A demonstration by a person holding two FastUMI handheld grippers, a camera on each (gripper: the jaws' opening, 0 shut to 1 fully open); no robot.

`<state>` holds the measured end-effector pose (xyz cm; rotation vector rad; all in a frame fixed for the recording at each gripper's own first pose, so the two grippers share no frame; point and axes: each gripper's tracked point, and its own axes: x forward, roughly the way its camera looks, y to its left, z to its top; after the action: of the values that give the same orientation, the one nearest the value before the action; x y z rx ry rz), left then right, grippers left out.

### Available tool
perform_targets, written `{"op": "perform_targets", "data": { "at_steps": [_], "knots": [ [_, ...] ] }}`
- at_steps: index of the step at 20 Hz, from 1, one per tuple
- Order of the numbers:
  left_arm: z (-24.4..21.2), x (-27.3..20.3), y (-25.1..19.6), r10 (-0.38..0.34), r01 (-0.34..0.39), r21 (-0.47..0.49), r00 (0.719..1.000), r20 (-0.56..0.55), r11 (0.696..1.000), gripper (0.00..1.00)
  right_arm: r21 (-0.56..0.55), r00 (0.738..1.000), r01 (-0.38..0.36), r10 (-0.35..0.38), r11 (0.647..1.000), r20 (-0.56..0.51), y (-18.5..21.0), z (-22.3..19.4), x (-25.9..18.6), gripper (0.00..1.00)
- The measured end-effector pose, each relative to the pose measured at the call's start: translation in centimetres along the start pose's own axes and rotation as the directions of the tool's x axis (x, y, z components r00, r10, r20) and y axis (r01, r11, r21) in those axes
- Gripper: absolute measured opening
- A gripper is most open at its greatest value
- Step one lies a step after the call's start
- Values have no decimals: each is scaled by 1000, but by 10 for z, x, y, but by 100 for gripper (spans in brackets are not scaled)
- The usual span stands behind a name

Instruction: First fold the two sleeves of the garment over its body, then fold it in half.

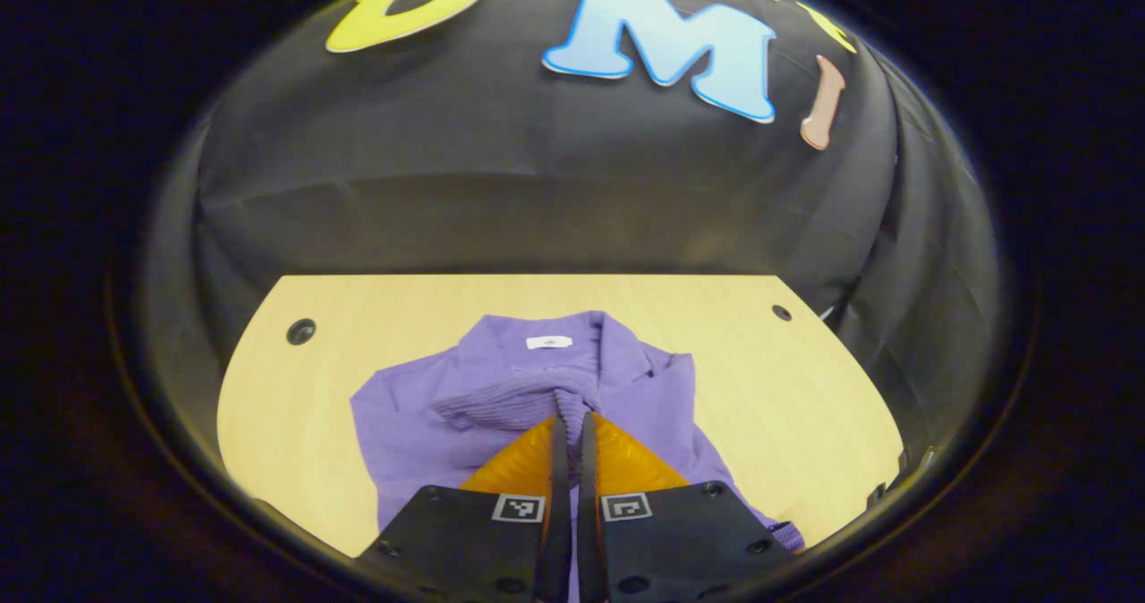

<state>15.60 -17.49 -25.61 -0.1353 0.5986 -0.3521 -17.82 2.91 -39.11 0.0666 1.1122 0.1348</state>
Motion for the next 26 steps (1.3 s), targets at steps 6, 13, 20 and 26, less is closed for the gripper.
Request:
{"op": "perform_targets", "data": {
  "at_steps": [6, 13, 20, 26],
  "knots": [
    [-34, 20, -58, -95, 103, 62, 989, -114, 993, 9, 21, 1000, -11, 11, 1000, 11, 1, 1, 1, 76],
    [-37, 12, -77, -120, 138, 133, 983, -137, 982, 81, 35, 1000, -25, 25, 999, 10, 2, 1, 0, 76],
    [-40, -25, -49, -113, 120, 44, 985, -131, 992, 94, 45, 1000, -25, 25, 999, -4, 2, 1, 0, 75],
    [-81, -74, -8, -65, 73, 47, 986, -152, 996, 96, 53, 999, -18, 20, 998, -38, 0, -1, -2, 78]
  ]
}}
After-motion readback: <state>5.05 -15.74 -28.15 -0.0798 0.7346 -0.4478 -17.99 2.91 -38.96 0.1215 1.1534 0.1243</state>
